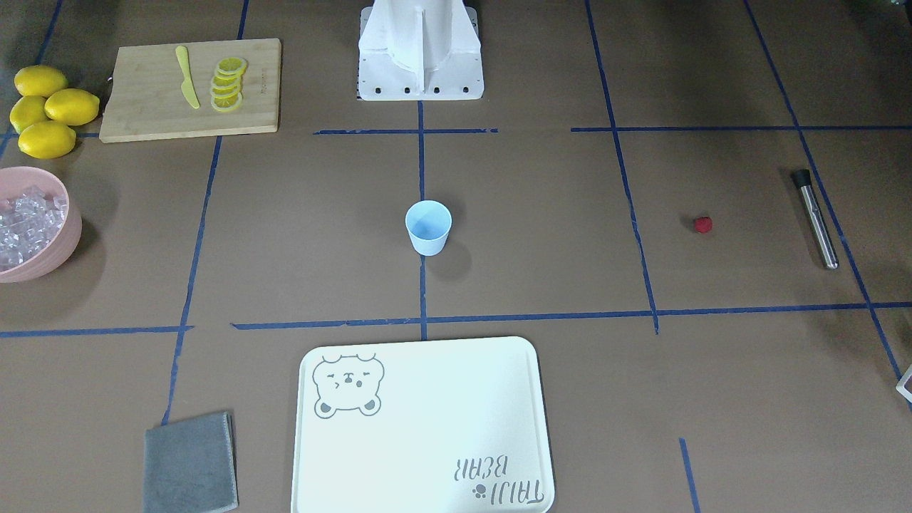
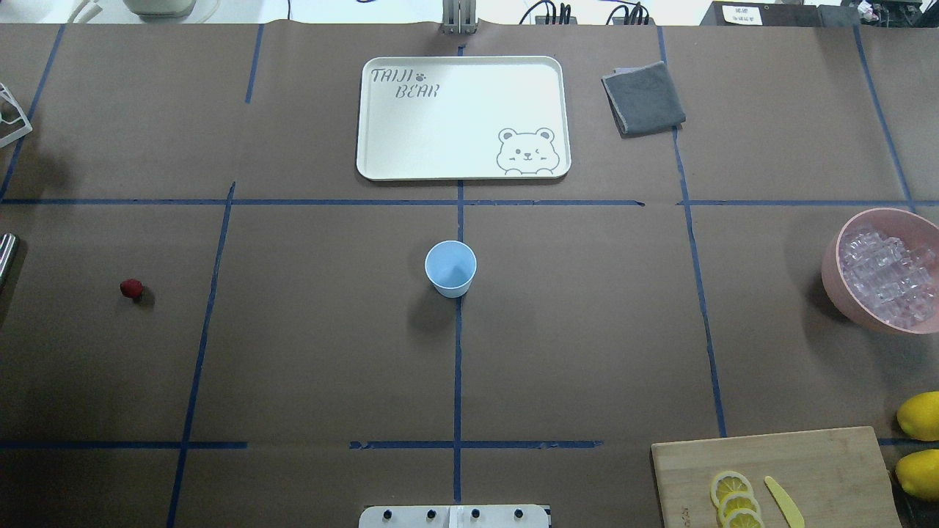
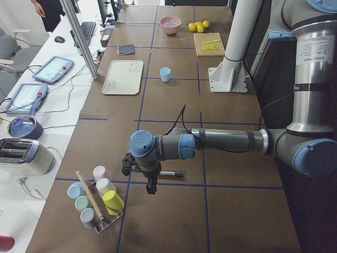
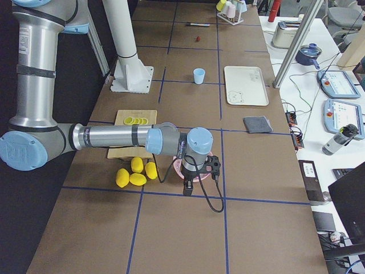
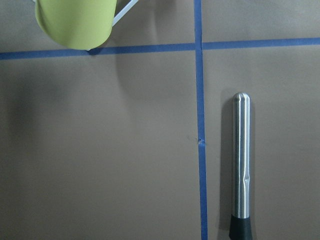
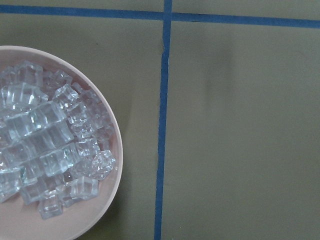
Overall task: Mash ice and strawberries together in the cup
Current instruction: 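Move the right gripper over the pink bowl of ice cubes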
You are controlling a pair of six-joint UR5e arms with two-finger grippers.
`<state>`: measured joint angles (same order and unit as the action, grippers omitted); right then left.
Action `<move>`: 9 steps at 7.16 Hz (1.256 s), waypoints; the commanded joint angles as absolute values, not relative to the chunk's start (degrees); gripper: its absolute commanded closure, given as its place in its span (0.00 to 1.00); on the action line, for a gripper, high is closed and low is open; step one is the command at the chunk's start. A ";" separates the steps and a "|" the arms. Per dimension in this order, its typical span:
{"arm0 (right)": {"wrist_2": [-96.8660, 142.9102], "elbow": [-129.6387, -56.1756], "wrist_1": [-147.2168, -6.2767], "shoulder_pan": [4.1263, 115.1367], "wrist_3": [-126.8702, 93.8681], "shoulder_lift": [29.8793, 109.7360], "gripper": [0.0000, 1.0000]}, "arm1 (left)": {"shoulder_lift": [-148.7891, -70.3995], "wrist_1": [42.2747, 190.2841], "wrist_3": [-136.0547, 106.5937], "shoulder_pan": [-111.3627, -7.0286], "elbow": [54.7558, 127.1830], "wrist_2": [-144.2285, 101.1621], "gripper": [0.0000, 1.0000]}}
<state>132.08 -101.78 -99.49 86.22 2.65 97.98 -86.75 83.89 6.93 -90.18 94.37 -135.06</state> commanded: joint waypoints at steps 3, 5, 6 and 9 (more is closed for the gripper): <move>132.19 -101.86 -99.49 86.22 2.46 97.82 0.00 | -86.13 84.90 7.21 -90.09 96.77 -133.07 0.00; 132.27 -102.39 -99.49 86.22 2.46 97.91 0.00 | -86.04 84.82 6.60 -90.09 96.77 -132.98 0.00; 132.28 -102.57 -99.49 86.22 2.46 98.00 0.00 | -86.04 84.81 6.50 -90.09 96.33 -132.98 0.00; 132.80 -102.83 -99.49 86.22 2.55 98.00 0.00 | -84.64 85.78 6.86 -89.83 96.24 -133.24 0.00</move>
